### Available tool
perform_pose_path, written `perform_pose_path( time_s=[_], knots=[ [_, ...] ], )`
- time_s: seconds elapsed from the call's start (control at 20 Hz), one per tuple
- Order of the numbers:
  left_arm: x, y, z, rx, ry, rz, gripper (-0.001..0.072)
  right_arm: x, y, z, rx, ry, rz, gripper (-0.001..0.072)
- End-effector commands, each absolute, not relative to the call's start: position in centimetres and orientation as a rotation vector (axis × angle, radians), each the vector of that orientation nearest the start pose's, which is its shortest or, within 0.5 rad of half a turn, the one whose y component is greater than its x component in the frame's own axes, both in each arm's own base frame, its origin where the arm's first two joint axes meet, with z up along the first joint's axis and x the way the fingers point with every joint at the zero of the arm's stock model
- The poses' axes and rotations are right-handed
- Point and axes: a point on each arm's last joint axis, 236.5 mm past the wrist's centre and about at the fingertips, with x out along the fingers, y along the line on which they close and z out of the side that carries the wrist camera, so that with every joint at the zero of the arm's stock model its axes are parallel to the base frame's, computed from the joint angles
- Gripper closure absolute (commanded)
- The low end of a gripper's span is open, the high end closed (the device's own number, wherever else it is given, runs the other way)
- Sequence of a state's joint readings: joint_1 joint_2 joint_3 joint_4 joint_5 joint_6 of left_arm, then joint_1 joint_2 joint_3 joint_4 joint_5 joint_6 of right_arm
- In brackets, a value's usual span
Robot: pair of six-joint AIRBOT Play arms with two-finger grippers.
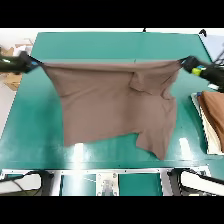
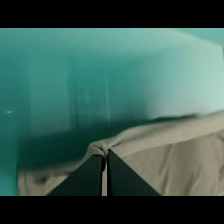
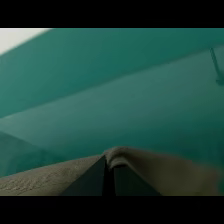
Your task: Fold the shirts.
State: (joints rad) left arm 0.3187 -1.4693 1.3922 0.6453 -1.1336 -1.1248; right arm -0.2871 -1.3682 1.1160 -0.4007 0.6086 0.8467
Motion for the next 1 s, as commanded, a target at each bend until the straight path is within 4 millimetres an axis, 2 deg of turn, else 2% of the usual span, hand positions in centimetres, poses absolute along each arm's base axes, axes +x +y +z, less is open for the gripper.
perform_pose_path(
  time_s=[0.0, 0.1, 0.2, 0.35, 0.55, 0.75, 0.85, 0.95],
  knots=[
    [53.7, -3.7, 1.6, -0.613, 0.919, -0.393, 0.0684, 56.8, -3.1, 1.3, 0.61, 0.626, 0.128, 0.0691],
    [56.5, -3.8, 1.6, -0.622, 0.879, -0.365, 0.0684, 59.3, -3.4, 1.2, 0.628, 0.615, 0.143, 0.0691],
    [58.0, -3.6, 2.1, -0.643, 0.859, -0.353, 0.0684, 60.9, -2.9, 1.3, 0.63, 0.615, 0.187, 0.0692],
    [58.7, -3.2, 2.8, -0.629, 0.857, -0.342, 0.0684, 62.5, -3.1, 1.6, 0.643, 0.61, 0.201, 0.0693],
    [59.6, -2.9, 4.4, -0.631, 0.812, -0.332, 0.0684, 63.4, -4.3, 4.1, 0.629, 0.557, 0.197, 0.0692],
    [59.8, -4.0, 4.7, -0.599, 0.799, -0.357, 0.0684, 62.7, -4.0, 4.1, 0.639, 0.587, 0.234, 0.0693],
    [58.2, -4.6, 3.6, -0.569, 0.877, -0.393, 0.0684, 60.7, -4.0, 2.9, 0.611, 0.68, 0.276, 0.0694],
    [55.9, -4.7, 1.9, -0.525, 0.995, -0.405, 0.0684, 57.9, -5.8, 0.6, 0.561, 0.82, 0.255, 0.0696]
  ],
)
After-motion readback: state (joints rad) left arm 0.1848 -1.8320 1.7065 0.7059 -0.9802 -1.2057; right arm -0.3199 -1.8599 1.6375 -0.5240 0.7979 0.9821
